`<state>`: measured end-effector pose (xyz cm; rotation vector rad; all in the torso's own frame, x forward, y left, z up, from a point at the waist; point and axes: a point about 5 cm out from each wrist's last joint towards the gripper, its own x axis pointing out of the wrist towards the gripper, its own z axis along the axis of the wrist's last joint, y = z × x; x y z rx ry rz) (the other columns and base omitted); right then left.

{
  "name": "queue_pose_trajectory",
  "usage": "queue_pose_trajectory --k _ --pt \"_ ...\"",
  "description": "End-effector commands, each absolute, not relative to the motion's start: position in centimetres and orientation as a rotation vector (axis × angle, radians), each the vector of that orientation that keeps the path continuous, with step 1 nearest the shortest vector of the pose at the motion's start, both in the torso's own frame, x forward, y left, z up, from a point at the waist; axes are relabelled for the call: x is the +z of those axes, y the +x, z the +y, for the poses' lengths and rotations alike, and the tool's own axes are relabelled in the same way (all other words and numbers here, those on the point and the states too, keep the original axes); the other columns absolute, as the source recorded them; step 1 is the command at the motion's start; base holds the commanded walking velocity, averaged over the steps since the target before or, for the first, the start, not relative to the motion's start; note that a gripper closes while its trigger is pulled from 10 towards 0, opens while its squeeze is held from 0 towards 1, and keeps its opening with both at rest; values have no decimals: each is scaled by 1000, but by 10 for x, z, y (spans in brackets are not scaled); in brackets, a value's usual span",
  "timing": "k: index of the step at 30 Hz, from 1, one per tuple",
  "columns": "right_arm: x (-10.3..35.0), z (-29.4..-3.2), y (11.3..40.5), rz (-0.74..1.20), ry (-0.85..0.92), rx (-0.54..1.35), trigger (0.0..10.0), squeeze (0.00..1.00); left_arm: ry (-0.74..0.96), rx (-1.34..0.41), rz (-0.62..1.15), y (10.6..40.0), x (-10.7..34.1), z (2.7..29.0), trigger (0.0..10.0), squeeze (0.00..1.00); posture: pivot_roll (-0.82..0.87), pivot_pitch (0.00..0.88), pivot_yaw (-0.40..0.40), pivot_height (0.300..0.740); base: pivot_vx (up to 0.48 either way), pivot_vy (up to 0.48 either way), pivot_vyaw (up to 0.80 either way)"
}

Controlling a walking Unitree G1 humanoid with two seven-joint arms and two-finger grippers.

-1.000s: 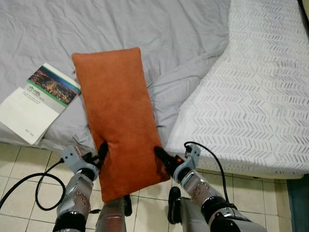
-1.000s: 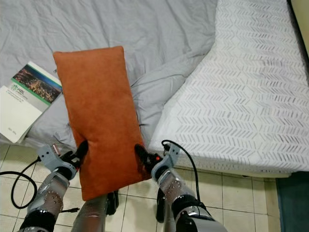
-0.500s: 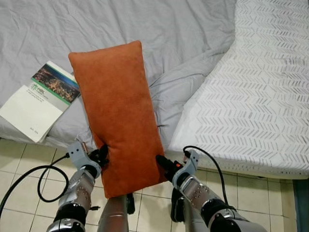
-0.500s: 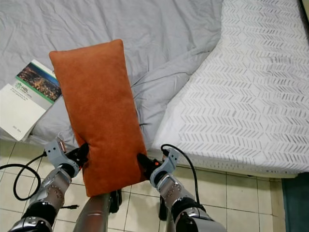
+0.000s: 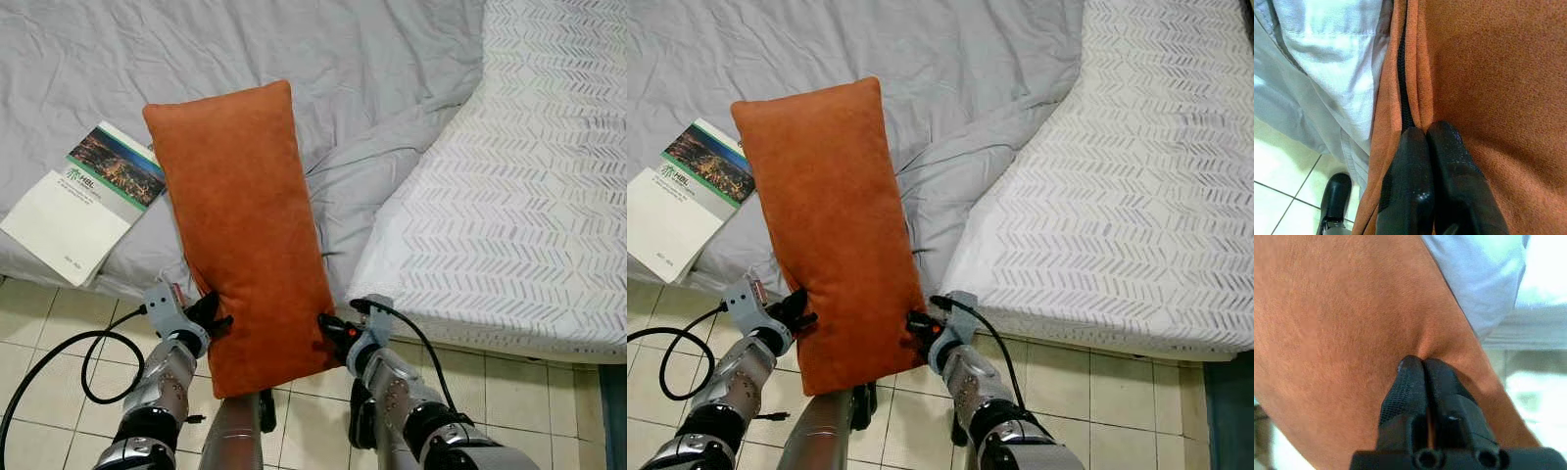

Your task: Clean up the room

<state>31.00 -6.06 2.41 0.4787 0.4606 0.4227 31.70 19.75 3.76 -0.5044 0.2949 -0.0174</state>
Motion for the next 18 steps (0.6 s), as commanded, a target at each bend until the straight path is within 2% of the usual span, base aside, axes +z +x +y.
queue_pose_trajectory --k 1,6,10,13,16,18 --pt "19 -20 292 510 501 508 10000 1000 -509 -39 395 304 17 185 0 0 117 547 -50 740 0 0 0" --pt "41 -47 314 298 331 474 10000 1000 -428 -64 347 301 22 189 0 0 104 551 -62 740 0 0 0" --pt "50 -57 321 229 313 444 10000 1000 -413 -62 313 302 27 192 0 0 108 552 -64 740 0 0 0" --pt "49 -64 323 230 353 423 10000 1000 -412 -57 304 302 29 195 0 0 110 553 -64 740 0 0 0" --pt "40 -69 318 290 505 422 10000 1000 -404 -47 300 299 29 201 0 0 129 561 -54 740 0 0 0" --pt "38 -71 318 300 537 420 10000 1000 -401 -44 300 299 29 202 0 0 129 561 -54 740 0 0 0"
